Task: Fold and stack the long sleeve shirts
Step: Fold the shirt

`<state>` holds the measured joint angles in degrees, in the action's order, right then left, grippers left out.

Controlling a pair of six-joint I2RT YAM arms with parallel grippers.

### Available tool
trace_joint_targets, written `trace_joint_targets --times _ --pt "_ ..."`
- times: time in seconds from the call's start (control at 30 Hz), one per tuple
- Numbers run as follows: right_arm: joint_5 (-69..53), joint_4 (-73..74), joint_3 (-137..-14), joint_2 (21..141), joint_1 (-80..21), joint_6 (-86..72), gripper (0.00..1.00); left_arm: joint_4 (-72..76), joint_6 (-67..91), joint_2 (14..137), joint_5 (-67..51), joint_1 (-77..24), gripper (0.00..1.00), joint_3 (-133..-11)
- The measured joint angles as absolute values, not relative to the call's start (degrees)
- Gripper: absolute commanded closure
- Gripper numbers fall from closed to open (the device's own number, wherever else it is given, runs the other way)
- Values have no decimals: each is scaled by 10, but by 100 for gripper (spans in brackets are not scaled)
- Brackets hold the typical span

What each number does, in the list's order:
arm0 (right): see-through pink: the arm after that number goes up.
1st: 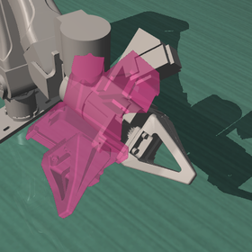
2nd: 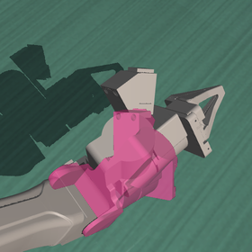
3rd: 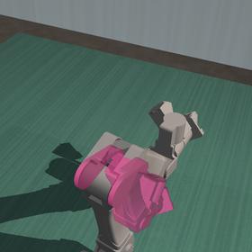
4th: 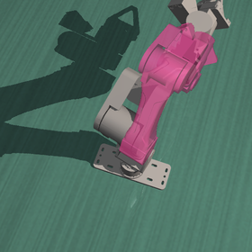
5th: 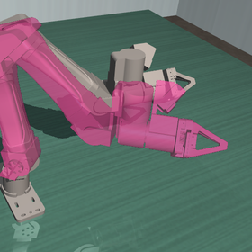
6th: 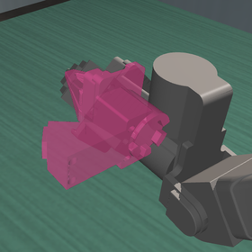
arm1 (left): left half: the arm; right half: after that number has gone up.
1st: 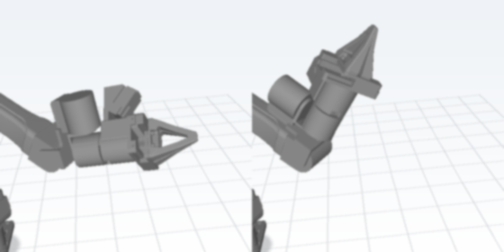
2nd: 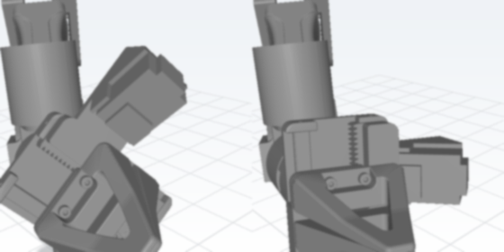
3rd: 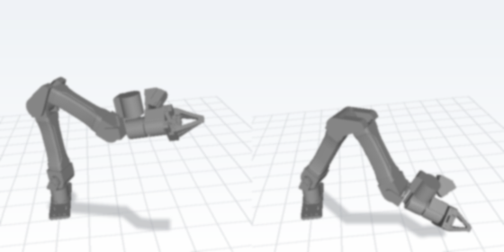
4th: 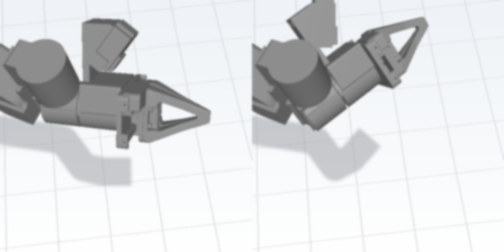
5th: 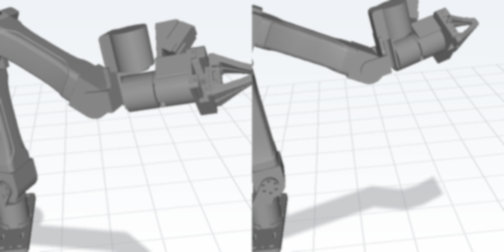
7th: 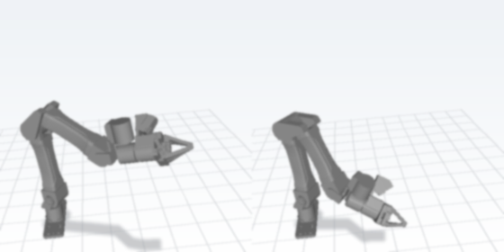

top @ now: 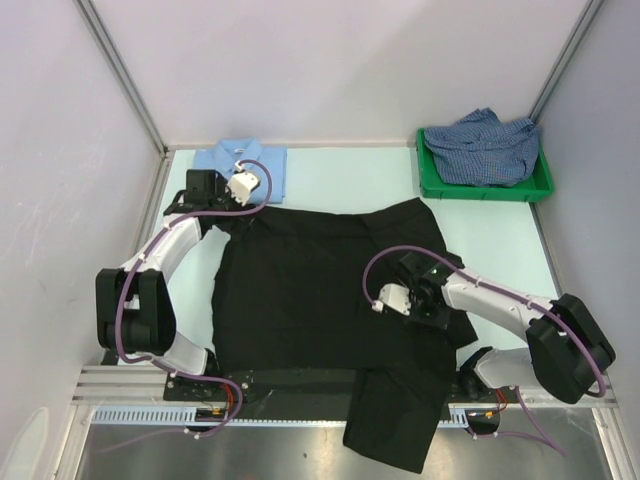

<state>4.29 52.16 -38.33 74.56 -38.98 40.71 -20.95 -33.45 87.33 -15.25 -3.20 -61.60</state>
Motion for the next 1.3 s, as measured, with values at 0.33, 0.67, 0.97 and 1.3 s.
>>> trace_joint_targets --times 0.33,0.67,0.97,1.3 --pt "20 596 -526 719 -323 434 100 -257 -378 926 -197 -31 16 -698" --pt "-99 661 -865 834 -156 433 100 -410 -548 1126 -250 -31 23 -943" --pt "-161 668 -1057 880 -112 361 100 -515 -652 1234 -235 -31 44 -1058" --pt "-146 579 -1093 854 -69 289 100 -538 -654 1273 -176 -31 100 -1103"
